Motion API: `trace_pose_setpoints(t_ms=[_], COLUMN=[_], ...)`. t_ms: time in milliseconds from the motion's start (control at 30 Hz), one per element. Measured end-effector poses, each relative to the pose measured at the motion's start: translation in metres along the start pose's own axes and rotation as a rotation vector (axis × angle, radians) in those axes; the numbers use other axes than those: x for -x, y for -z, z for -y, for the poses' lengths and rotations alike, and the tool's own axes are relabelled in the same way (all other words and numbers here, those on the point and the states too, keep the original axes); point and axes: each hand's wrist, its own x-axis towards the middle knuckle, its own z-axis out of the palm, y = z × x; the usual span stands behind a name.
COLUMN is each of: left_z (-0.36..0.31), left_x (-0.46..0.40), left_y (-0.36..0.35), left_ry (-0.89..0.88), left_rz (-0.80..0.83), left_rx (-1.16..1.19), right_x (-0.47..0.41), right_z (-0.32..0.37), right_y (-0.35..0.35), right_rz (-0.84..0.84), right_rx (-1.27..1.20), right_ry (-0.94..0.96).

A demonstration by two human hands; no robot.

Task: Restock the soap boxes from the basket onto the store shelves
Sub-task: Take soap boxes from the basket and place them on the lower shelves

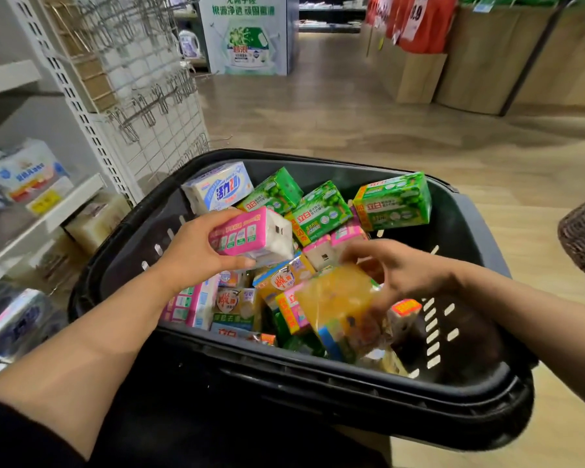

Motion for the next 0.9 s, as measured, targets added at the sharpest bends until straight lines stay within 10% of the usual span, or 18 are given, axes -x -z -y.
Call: trace_pose_setpoints(t_ms=[133,333,567,900], left_z=[-0.002,0.003,0.007,0.006], left_x=[0.0,-0.001,0.0,0.0], left_y=[0.002,0.002,0.007,0.009], left_ry=[0.045,0.156,0.263,0.282], left_rz=[-0.089,-0.186,-0.179,-0.15], left_rx=[0.067,-0.017,-0.303,-0.246], right_x=[-0.005,-0.054,-0.061,-0.044], right_z=[0.007,0.024,0.005,0.022], right_y=[0.015,0.011,-0.019,-0.022], right_rz=[-0.351,-0.725,-0.207,-0.09], right_rx=[-0.418,-0.229,-0.455,-0.673], right_ry=[-0.081,-0.351,-0.334,-0.39])
